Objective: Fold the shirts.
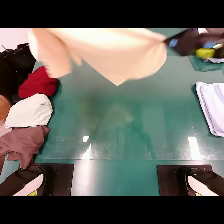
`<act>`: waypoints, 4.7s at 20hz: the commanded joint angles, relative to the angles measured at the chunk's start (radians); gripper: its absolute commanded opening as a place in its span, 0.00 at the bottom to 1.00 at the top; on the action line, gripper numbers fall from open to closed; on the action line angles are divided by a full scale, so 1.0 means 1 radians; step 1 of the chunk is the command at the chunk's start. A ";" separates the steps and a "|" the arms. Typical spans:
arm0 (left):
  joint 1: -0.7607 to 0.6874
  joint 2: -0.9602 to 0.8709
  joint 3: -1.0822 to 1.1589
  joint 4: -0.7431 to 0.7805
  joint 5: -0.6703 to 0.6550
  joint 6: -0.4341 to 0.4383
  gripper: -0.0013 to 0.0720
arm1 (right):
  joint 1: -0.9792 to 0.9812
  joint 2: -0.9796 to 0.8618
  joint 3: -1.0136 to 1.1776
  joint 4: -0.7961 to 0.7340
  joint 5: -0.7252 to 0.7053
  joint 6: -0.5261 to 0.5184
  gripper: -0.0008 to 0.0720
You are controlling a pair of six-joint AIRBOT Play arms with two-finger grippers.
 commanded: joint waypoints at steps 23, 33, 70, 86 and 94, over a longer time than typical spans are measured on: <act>-0.008 -0.006 -1.043 -0.005 -0.048 -0.019 0.79 | 0.077 -0.302 -0.217 -0.224 0.275 0.236 0.03; 0.269 -0.072 -0.883 0.227 0.041 -0.105 0.58 | 0.077 -0.302 -0.144 -0.225 0.276 0.221 0.03; 0.272 0.243 0.130 -0.019 0.069 -0.027 0.05 | -0.367 0.172 0.417 -0.227 0.360 0.157 0.03; 0.272 -0.437 -0.136 -0.019 -0.116 -0.045 0.05 | -0.134 -0.193 -0.206 -0.339 0.264 0.245 0.03; 0.272 -0.661 -0.211 -0.018 0.057 -0.037 0.61 | -0.213 -0.565 0.059 -0.319 0.198 0.244 0.11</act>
